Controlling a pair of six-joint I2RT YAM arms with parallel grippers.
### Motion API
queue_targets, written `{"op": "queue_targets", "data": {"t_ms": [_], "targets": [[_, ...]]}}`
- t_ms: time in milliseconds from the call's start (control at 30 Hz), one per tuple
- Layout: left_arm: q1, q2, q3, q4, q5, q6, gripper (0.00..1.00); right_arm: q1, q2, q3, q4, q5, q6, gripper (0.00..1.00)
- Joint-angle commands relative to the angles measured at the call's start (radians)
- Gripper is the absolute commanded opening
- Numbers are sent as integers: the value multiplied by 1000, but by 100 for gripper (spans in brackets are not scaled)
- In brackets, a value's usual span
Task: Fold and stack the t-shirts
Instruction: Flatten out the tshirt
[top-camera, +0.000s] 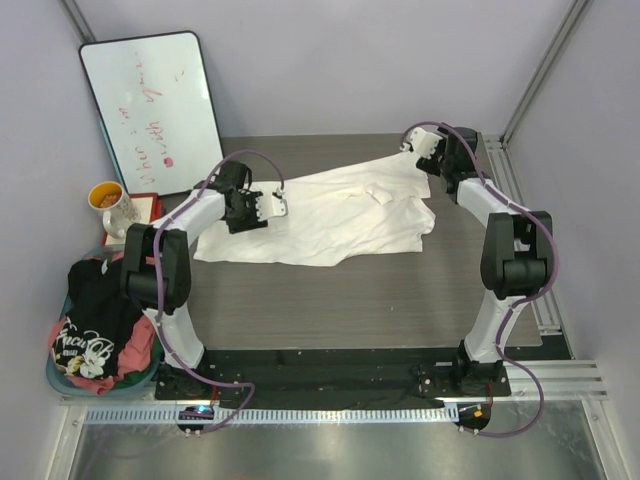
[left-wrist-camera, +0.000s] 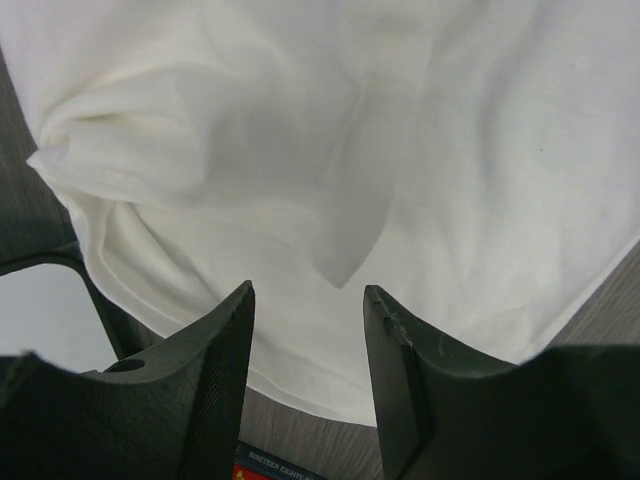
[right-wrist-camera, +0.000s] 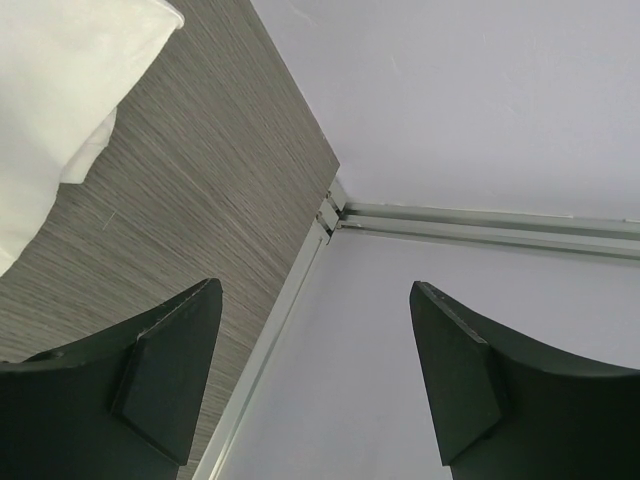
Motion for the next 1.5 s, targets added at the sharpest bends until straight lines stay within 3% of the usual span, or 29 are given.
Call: {"op": "queue_targets", "data": {"t_ms": [0, 767, 867, 900, 933, 1267, 1467], "targets": [[5, -17, 38, -95, 60, 17, 48, -5, -45, 8, 17, 15, 16, 81], [5, 94, 41, 61, -3, -40, 48, -5, -31, 43, -5, 17, 31, 80], [5, 100, 54, 57, -6, -34, 28, -5, -32, 42, -3, 20, 30, 80], [5, 102, 55, 57, -8, -34, 18, -5, -32, 40, -3, 21, 30, 80], [5, 103, 57, 55, -9, -34, 0, -5, -32, 40, -5, 21, 30, 79], [5, 20, 110, 5, 4, -55, 0, -23, -32, 1, -37, 15, -13, 81], [3, -23, 127, -3, 20, -66, 0, -75, -41, -1, -305, -164, -114, 86]]}}
